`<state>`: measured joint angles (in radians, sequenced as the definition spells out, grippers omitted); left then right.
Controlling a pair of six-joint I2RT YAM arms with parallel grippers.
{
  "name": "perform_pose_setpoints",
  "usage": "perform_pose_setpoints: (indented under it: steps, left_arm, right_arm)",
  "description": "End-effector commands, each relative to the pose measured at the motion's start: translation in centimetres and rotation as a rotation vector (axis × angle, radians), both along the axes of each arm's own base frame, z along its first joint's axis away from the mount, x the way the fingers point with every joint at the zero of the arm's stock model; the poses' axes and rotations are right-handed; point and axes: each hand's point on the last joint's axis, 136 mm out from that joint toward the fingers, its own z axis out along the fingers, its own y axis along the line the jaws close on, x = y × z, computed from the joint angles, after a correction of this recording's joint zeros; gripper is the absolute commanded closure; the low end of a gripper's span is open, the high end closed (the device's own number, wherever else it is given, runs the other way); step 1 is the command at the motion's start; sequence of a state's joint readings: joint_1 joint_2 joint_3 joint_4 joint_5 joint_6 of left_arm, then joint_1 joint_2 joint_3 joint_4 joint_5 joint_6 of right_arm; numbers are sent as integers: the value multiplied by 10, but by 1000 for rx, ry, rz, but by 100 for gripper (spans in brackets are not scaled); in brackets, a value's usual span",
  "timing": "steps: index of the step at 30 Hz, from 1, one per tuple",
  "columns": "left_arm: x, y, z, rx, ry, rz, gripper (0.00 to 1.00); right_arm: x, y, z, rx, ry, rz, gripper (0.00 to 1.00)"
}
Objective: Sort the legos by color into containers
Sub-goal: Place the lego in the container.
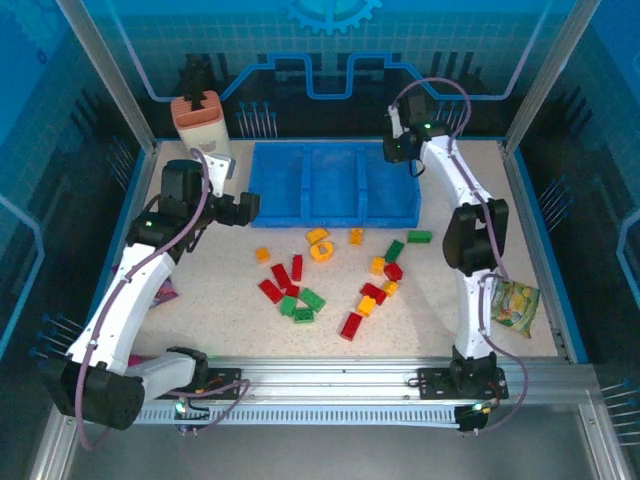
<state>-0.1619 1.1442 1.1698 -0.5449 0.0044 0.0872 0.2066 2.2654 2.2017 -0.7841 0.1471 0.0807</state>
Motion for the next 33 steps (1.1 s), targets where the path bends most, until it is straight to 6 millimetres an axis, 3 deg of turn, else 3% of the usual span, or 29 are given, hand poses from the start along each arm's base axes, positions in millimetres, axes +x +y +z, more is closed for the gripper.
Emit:
perform_pose_setpoints:
  steps: [1, 2, 5, 10, 13, 15, 18, 22, 26, 30, 33]
  left_arm:
    - [-3, 4, 9, 27, -37, 4, 1]
    - [-3, 4, 8, 27, -37, 4, 1]
    - [-3, 4, 9, 22, -38, 6, 0]
    - [0, 1, 6, 11, -22, -3, 0]
    - [1, -1, 6, 8, -17, -7, 1]
    - [1, -1, 6, 5, -15, -7, 1]
    - [1, -1, 6, 1, -15, -8, 1]
    - [1, -2, 5, 1, -13, -10, 1]
    - [0, -2, 5, -4, -14, -15, 1]
    - [-1, -4, 3, -12, -9, -20, 1]
    - [-1, -4, 3, -15, -7, -22, 0]
  right_arm:
    - [-2, 8, -8, -5, 43, 28, 68]
    - [0, 8, -7, -4, 39, 27, 68]
    - [2, 10, -29, -11, 80, 29, 66]
    - [-2, 8, -41, -37, 103, 31, 61]
    - [-6, 11, -32, -37, 87, 40, 53]
    - [-11, 15, -13, -34, 54, 66, 42]
    - [-23, 23, 9, -57, 11, 93, 36]
    - [-49, 20, 36, -89, -20, 88, 35]
    - [-90, -2, 54, -107, -37, 20, 29]
    - [-135, -30, 42, -111, 27, -76, 0]
    - [-167, -46, 17, -103, 82, -142, 0]
